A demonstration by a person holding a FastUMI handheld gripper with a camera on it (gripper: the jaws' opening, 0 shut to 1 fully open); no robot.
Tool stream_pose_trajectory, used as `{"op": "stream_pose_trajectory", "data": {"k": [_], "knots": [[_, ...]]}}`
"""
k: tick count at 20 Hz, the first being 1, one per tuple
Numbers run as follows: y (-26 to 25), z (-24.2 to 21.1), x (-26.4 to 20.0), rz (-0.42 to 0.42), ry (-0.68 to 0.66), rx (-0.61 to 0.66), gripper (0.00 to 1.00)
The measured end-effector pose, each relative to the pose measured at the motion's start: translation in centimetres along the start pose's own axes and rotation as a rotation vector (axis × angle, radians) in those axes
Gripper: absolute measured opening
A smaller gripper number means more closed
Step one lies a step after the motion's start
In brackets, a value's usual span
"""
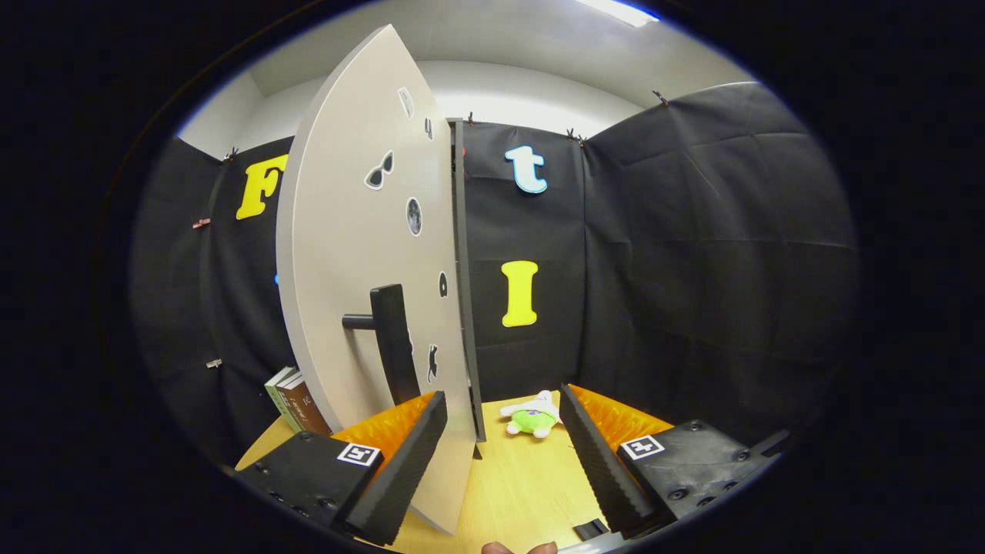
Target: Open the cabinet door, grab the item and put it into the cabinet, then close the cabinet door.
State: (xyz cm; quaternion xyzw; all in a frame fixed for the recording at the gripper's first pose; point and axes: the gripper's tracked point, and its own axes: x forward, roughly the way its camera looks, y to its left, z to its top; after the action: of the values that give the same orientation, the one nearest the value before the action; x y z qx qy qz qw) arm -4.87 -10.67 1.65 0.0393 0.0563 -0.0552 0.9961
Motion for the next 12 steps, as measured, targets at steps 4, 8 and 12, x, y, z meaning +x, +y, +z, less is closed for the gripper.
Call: {"op": "stream_pose_trajectory", "data": {"k": [4, 8, 12], "knots": [[2.4, -0.2, -0.1, 0.013, 0.000, -0.007, 0.97], [6.3, -0.8, 0.2, 0.064, 0.024, 0.021, 0.97], [10.3, -1.1, 1.1, 0.129, 0.037, 0.012, 0.97]]}}
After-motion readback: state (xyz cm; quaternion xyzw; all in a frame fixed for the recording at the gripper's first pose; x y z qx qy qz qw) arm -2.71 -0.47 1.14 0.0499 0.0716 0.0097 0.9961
